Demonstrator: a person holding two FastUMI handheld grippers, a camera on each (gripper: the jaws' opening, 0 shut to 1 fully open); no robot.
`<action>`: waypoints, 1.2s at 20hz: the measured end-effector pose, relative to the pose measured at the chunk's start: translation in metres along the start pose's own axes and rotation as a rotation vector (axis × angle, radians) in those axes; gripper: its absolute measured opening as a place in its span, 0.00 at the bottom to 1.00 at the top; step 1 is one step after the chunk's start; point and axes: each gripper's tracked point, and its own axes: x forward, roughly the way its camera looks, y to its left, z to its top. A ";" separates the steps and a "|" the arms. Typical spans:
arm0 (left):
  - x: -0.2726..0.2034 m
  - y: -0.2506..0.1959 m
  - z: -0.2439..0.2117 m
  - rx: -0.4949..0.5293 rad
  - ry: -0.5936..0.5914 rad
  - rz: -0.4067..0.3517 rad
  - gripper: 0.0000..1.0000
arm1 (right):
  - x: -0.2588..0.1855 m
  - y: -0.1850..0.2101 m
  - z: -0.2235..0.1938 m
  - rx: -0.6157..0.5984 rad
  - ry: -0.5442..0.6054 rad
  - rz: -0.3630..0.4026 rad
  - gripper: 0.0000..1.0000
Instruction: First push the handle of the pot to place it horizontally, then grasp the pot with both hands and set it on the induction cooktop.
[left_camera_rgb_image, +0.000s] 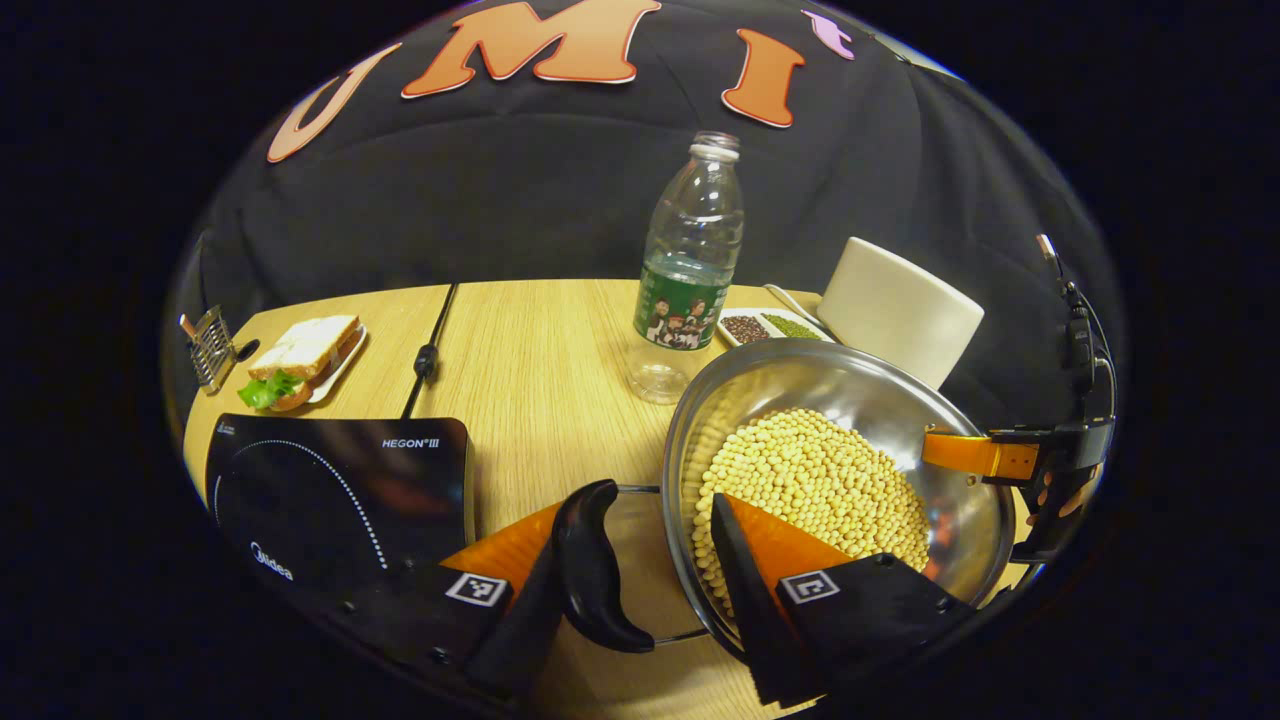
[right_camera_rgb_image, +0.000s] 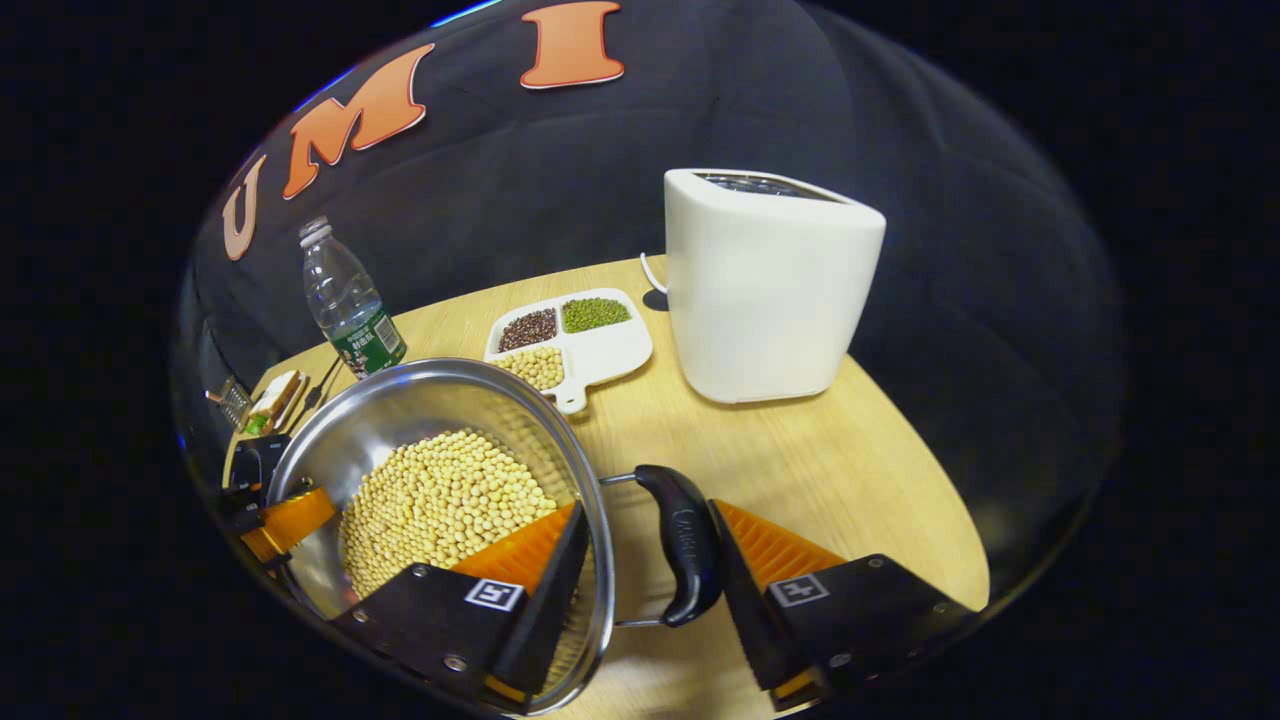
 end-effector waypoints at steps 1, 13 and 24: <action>0.004 0.003 -0.001 -0.006 -0.004 0.000 0.80 | 0.000 0.000 -0.006 -0.005 0.036 0.007 0.71; -0.051 0.008 0.008 -0.068 0.031 0.054 0.67 | -0.065 0.016 0.007 0.067 -0.021 0.030 0.50; -0.140 0.077 0.029 -0.121 -0.042 0.124 0.67 | -0.126 0.095 0.014 0.012 -0.058 0.106 0.50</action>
